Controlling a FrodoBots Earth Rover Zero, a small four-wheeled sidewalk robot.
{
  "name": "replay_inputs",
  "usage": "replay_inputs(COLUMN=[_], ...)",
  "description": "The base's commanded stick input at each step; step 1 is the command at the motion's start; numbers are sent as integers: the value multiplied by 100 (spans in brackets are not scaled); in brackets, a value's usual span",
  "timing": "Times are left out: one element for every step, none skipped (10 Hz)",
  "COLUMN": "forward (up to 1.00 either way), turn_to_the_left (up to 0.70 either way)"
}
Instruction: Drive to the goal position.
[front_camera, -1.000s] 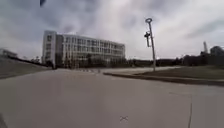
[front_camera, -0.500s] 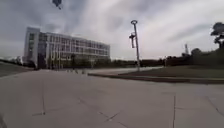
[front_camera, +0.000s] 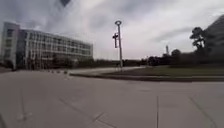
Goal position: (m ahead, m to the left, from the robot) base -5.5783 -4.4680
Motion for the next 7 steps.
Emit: replay_inputs(forward=[0, 0, 0, 0, 0, 0, 0], turn_to_the_left=[-45, -45, -45, -45, -45, -45, -45])
